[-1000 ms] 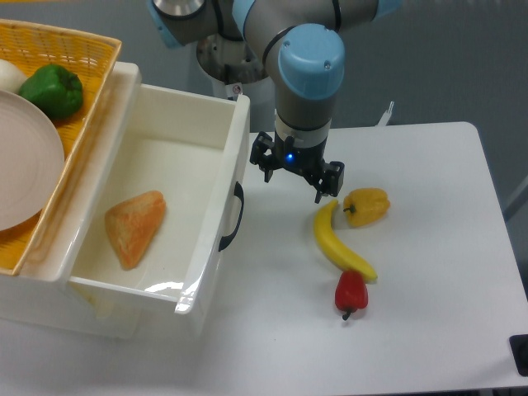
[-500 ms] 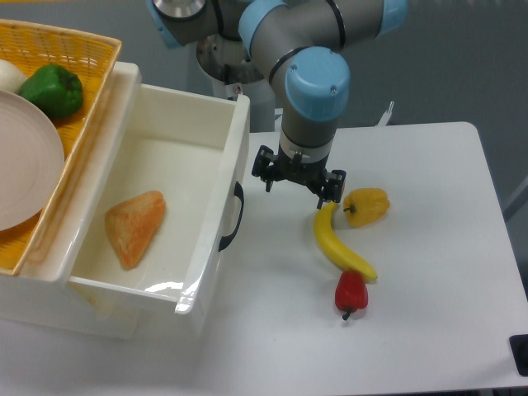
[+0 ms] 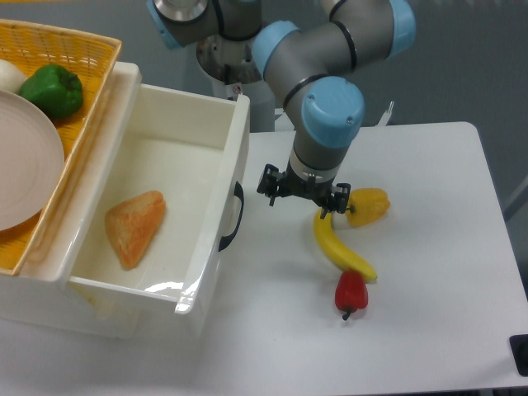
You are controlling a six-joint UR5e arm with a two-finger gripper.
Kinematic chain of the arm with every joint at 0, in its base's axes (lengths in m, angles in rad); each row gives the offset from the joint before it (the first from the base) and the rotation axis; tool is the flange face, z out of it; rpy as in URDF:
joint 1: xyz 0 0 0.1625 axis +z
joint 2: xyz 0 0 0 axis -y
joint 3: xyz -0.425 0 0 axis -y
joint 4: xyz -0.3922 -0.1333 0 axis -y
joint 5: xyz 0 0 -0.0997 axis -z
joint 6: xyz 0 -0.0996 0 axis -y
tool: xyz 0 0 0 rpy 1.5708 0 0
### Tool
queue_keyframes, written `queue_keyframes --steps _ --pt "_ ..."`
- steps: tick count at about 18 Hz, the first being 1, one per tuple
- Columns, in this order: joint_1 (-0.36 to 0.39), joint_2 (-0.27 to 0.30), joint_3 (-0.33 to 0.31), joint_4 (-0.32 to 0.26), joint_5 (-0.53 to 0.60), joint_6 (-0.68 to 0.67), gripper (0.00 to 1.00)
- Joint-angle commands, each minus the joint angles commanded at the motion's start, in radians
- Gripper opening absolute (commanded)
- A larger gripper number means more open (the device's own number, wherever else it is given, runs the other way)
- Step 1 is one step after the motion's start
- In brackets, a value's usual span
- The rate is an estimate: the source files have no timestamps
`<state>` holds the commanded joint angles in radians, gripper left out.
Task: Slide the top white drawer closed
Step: 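Move the gripper down and toward the open white drawer's front panel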
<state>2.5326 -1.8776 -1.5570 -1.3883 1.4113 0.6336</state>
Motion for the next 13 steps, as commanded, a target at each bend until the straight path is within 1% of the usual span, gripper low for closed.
queue_keyframes --steps 5,8,13 --pt "0.002 -0.034 -0.002 0.0 0.0 -0.008 1.0" --pt "-0.005 -0.064 0.008 0.0 0.0 -0.008 1.0" --pt "-0.011 -0.083 0.009 0.002 -0.002 -0.002 1.0"
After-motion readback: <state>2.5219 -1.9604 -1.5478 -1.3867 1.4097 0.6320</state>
